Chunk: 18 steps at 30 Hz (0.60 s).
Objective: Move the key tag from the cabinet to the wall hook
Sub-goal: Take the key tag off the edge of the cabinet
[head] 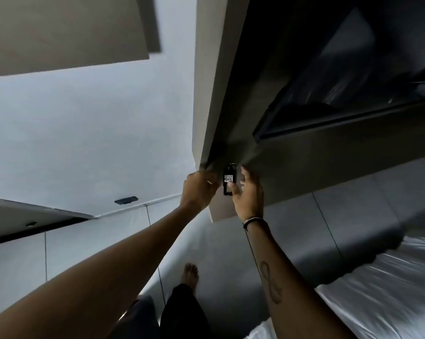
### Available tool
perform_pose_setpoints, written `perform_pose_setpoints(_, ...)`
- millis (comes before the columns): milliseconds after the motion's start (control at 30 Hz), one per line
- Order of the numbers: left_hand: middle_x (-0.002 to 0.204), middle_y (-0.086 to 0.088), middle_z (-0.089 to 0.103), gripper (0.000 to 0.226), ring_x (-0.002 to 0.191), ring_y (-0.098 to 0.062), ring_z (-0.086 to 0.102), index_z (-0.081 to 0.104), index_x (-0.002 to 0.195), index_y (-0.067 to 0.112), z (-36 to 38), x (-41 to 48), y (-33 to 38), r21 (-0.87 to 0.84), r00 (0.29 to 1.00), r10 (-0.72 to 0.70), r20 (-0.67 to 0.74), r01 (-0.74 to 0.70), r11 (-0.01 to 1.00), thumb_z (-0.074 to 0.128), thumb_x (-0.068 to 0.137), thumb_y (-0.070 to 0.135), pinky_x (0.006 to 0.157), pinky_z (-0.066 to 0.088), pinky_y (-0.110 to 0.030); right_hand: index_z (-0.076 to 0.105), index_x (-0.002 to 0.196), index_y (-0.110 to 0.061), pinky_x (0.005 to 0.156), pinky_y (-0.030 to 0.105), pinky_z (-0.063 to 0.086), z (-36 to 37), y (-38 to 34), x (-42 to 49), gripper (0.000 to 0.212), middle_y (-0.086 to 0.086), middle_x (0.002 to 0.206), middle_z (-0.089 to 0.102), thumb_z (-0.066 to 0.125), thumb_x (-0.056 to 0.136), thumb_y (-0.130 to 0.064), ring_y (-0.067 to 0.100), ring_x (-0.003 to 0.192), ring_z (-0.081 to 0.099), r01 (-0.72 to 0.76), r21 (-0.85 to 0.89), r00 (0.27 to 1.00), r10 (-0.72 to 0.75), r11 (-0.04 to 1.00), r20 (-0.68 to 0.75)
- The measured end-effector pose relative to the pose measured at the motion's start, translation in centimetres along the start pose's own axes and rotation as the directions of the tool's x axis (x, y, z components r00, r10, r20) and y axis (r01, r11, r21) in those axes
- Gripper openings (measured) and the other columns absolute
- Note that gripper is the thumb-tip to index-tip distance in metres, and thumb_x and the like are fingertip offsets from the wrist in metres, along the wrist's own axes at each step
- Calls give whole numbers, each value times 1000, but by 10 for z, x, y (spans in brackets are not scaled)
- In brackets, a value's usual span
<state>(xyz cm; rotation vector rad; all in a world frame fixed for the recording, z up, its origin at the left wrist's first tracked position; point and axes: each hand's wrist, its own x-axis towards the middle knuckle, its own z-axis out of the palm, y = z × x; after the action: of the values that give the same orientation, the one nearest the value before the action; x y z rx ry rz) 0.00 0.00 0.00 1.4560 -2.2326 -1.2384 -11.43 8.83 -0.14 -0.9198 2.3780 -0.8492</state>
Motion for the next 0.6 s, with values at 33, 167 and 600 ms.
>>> perform_pose_setpoints(33,118,-8,82,17,99,-27,78,83,108,11,6,8,-2,-40,999,-40,-3,40,998,70,97,11,83,57,-29,53,151,-12,108,51,57,2,4,9,58,18,147,62,74,97,-12,34,130,67,-11,17,1000,11,1000,-8)
perform_pose_setpoints(167,113,-12,82,21,101,-32,78,80,115,7,18,27,2,-169,976,-217,17,217,962,71,96,7,95,64,-44,65,139,-11,97,48,62,8,10,34,46,16,127,74,74,95,-7,32,111,74,-89,44,996,89,995,15)
perform_pose_setpoints(600,103,-17,82,13,92,-38,79,81,101,6,43,44,2,-391,924,-381,20,358,848,71,94,1,88,66,-50,71,124,3,77,45,63,22,27,54,36,23,109,75,74,89,11,34,94,73,-279,380,960,265,882,89)
